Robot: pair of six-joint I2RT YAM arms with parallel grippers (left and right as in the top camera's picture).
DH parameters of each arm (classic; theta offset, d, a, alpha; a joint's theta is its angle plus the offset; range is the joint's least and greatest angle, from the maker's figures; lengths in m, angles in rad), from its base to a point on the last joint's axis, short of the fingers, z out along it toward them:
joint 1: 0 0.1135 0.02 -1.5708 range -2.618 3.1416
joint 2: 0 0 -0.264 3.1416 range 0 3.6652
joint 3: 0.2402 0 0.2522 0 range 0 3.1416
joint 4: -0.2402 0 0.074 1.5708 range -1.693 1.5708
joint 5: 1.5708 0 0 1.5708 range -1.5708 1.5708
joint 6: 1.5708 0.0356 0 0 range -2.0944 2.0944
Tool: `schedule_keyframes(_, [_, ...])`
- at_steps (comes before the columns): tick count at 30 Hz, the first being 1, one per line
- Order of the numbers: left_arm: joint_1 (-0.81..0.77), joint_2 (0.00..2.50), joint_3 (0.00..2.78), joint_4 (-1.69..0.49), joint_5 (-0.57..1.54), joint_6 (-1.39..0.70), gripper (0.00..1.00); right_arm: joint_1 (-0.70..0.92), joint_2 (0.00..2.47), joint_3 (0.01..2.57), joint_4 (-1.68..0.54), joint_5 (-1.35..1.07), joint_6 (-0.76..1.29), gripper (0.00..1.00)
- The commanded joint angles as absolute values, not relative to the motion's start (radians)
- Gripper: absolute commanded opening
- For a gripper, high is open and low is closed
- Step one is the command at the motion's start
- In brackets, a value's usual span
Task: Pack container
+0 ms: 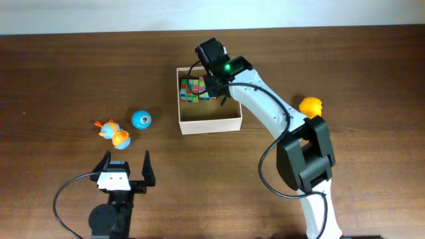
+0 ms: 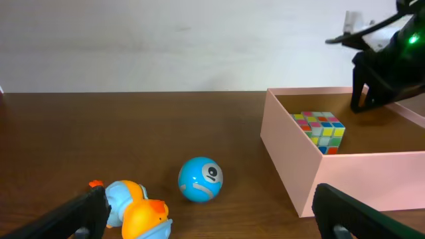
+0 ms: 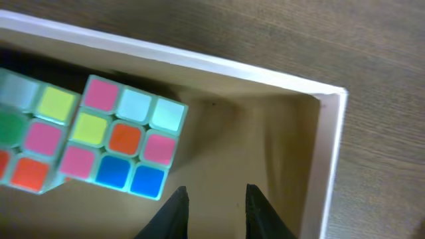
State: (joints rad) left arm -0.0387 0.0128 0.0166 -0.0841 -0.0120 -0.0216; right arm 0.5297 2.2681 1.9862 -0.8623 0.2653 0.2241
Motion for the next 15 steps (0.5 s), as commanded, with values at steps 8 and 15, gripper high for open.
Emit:
schedule_keyframes(8, [-0.033, 0.005, 0.009, -0.083, -0.015, -0.006, 0.99, 0.52, 2.331, 2.0, -0.818, 0.281, 0.214, 0.24])
schedule_keyframes(15, [-0.033, 0.005, 0.009, -0.083, -0.015, -0.006, 0.99, 0.52, 2.36, 2.0, -0.79, 0.266, 0.214, 0.23])
